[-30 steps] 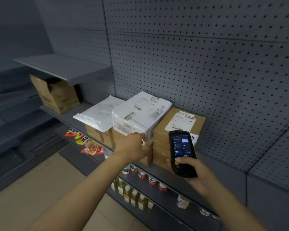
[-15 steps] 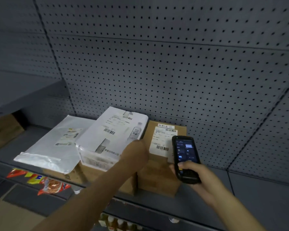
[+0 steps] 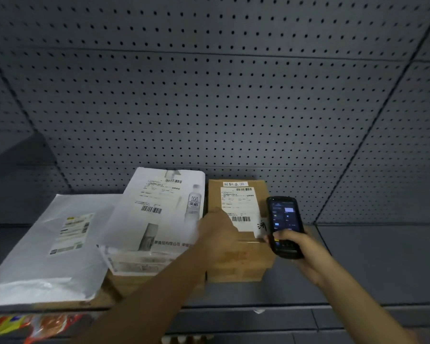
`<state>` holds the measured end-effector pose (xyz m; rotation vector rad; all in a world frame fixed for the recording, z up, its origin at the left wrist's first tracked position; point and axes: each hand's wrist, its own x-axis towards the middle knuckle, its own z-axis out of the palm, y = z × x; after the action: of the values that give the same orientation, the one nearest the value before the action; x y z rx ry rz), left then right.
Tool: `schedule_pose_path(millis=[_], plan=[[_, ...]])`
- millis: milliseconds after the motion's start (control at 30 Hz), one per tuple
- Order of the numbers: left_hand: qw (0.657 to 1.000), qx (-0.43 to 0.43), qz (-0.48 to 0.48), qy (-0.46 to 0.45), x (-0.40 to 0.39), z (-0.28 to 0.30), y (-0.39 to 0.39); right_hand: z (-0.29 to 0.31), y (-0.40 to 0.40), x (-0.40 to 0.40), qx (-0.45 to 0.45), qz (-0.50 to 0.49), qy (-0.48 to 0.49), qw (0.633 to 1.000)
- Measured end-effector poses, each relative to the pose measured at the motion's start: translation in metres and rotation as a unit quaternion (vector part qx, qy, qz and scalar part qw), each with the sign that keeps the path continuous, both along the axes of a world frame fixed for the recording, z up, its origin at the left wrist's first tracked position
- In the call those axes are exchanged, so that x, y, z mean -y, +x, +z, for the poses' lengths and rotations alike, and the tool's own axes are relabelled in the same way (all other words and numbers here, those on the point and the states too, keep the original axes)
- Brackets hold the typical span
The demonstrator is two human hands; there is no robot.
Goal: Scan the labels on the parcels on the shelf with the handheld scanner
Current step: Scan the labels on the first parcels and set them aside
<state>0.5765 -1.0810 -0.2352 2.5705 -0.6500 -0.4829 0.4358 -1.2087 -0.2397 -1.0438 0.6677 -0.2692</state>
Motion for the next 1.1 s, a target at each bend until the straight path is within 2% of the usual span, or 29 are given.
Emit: schedule_pose_path(millis=[200,333,433,567,667,800,933,1100], plan=[[0.994,-0.056,-0.014,-0.092,-0.013,0.002,-0.012,0.001,-0.035,-0.005,0.036,-0.038,0.006,0.999],[0.98,-0.118,0.046,-0.156,-0.025,-0.014,-0.026,0.001,-0.06,-0.009,0.027,-0.023,0.0,0.999],[0.936,-0.236,0.111,-0.236,-0.036,-0.033,-0.038,-0.006,-0.075,-0.008,0.014,-0.013,0.003,1.0],[0.905,-0.315,0.111,-0.265,-0.047,-0.053,-0.057,-0.014,-0.091,-0.001,0.0,0.003,0.007,1.0],[0.854,-0.402,0.108,-0.312,-0.059,-0.066,-0.068,-0.016,-0.102,0.007,-0.002,0.006,0.014,1.0],[0.823,-0.417,0.125,-0.365,-0.068,-0.091,-0.078,-0.017,-0.109,0.008,0.004,0.002,0.028,1.0],[0.768,-0.484,0.143,-0.394,-0.066,-0.112,-0.08,-0.023,-0.113,0.008,0.024,-0.012,0.076,0.997],[0.756,-0.519,0.089,-0.389,-0.062,-0.125,-0.08,-0.03,-0.116,0.014,0.013,-0.017,0.088,0.996]])
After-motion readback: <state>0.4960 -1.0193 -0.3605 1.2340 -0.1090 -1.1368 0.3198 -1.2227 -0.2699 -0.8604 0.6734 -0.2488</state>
